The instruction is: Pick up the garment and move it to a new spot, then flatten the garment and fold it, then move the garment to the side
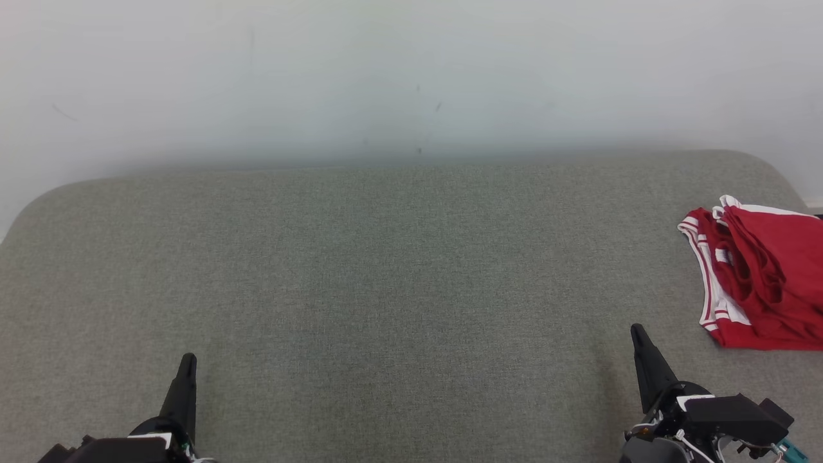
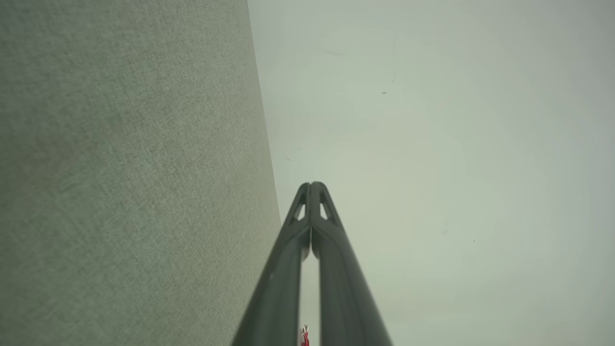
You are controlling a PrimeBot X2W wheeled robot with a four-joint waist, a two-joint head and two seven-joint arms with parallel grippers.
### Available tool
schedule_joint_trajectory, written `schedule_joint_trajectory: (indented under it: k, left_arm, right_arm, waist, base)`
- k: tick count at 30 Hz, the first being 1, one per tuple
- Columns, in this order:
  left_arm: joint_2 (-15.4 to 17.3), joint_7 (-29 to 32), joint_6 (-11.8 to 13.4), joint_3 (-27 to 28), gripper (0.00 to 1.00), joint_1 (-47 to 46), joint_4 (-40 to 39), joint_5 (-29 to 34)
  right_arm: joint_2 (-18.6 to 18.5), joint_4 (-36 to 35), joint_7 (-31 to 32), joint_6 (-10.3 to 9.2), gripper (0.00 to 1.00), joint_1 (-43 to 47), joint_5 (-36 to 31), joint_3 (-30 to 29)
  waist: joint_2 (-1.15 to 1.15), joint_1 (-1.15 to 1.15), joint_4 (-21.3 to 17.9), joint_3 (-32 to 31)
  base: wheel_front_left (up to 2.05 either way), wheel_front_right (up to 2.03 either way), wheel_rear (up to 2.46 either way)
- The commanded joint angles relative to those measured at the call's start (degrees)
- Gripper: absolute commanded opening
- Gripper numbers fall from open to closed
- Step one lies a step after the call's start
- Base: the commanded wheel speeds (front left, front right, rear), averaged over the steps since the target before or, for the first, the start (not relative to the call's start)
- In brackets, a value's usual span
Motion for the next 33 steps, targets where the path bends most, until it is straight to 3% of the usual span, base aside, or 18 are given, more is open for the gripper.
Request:
schedule_joint_trajectory:
  k: [1, 33]
  left_arm:
    - [0.2, 0.0, -0.1, 0.1, 0.00, -0.5, 0.0, -0.3]
    - [0.2, 0.0, -0.1, 0.1, 0.00, -0.4, 0.0, -0.3]
  right_arm:
    - [0.2, -0.1, 0.1, -0.12, 0.00, -0.3, 0.1, 0.0]
    - [0.2, -0.1, 0.2, -0.12, 0.00, -0.3, 0.1, 0.0]
  waist:
    - [0.00, 0.00, 0.0, 0.0]
    - [0.00, 0.00, 0.0, 0.0]
  base:
    - [0.00, 0.00, 0.00]
    - [0.00, 0.00, 0.00]
